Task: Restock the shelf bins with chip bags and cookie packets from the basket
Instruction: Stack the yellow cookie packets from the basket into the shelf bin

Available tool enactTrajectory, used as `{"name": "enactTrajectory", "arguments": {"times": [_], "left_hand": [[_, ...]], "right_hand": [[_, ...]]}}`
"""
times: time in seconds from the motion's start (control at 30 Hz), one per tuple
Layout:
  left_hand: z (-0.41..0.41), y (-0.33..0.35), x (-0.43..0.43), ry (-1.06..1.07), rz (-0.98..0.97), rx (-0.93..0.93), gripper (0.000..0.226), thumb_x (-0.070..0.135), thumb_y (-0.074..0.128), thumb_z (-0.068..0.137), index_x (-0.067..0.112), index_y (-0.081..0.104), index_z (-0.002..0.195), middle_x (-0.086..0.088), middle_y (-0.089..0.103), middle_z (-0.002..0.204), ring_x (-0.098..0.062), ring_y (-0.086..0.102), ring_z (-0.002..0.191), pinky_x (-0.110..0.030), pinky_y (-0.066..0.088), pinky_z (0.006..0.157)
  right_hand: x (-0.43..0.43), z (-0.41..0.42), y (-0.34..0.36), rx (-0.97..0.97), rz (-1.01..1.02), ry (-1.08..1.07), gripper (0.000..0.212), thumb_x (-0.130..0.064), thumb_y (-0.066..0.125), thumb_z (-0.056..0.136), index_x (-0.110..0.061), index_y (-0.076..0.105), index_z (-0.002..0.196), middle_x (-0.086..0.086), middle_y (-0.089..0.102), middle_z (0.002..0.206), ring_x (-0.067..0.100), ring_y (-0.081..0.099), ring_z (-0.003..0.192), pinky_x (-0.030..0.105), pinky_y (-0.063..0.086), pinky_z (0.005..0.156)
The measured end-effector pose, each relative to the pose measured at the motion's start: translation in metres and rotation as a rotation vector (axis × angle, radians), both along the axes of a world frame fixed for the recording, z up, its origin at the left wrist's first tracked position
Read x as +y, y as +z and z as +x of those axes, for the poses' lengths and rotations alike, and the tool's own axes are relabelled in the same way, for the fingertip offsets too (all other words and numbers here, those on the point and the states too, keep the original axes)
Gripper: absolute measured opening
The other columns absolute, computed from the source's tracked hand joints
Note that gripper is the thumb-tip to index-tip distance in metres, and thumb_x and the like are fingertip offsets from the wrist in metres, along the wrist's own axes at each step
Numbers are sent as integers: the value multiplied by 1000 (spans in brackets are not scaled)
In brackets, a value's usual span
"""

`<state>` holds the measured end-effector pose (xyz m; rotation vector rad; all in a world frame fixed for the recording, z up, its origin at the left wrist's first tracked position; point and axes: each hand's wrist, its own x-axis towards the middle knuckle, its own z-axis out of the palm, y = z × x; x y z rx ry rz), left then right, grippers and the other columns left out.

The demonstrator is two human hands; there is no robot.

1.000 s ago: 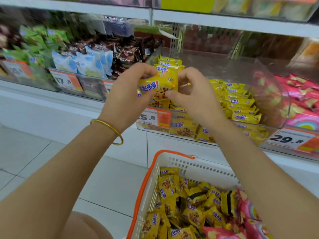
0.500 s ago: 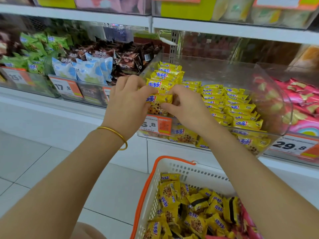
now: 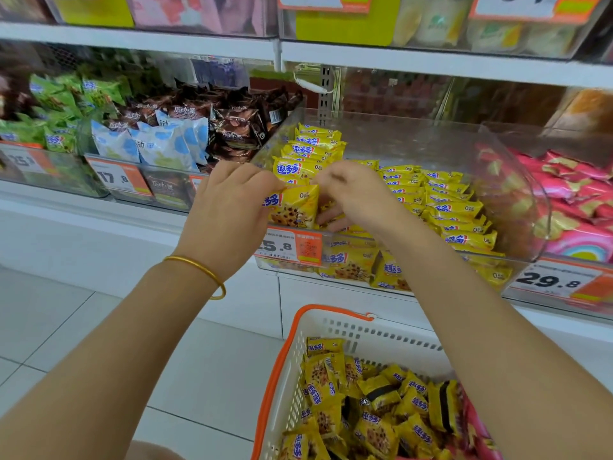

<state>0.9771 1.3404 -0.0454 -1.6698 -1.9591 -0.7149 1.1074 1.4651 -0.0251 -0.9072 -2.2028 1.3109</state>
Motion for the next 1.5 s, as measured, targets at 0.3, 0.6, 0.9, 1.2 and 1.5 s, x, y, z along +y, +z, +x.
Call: {"name": "enactTrajectory", "arguments": {"times": [0.3, 0.6, 0.9, 1.2, 1.5], "left_hand": [[2, -3, 2, -36, 35, 30, 37, -5, 65, 72, 6, 63, 108, -11, 64, 98, -37, 53, 93, -33, 33, 82], [3, 1, 3, -85, -6, 38, 34, -5, 69, 74, 7, 67, 106, -15, 62, 94, -39, 54, 87, -43, 45, 76], [-11, 4, 6, -119, -71, 97, 37, -7, 72, 72, 7, 67, 106, -16, 63, 91, -38, 56, 82, -47, 48, 70], [-11, 0, 4, -30, -24, 190, 30, 6, 68, 71, 11, 70, 101, -14, 61, 92, -38, 56, 88, -46, 47, 72], [-3, 4, -2, 63, -54, 151, 24, -6, 71, 65, 5, 63, 85, -14, 61, 80, -36, 56, 78, -43, 44, 64]], "right_hand": [[6, -10, -17, -48, 142, -12, 28, -4, 59, 90, -22, 49, 72, 12, 64, 84, 24, 65, 69, 33, 55, 56], [2, -10, -21, 67, 173, -110, 22, -1, 53, 90, -18, 51, 76, 8, 58, 80, 37, 63, 85, 55, 54, 71], [2, -18, -19, 109, 181, -141, 22, -3, 52, 92, -19, 49, 77, 10, 56, 77, 38, 63, 81, 54, 54, 70], [-18, 10, -1, 44, 313, -38, 14, -30, 62, 88, -18, 55, 90, -4, 61, 82, 15, 63, 81, 33, 52, 73], [-23, 0, -7, -72, 399, -11, 21, -21, 71, 83, -15, 52, 79, 0, 59, 73, 20, 57, 74, 36, 46, 68]]}}
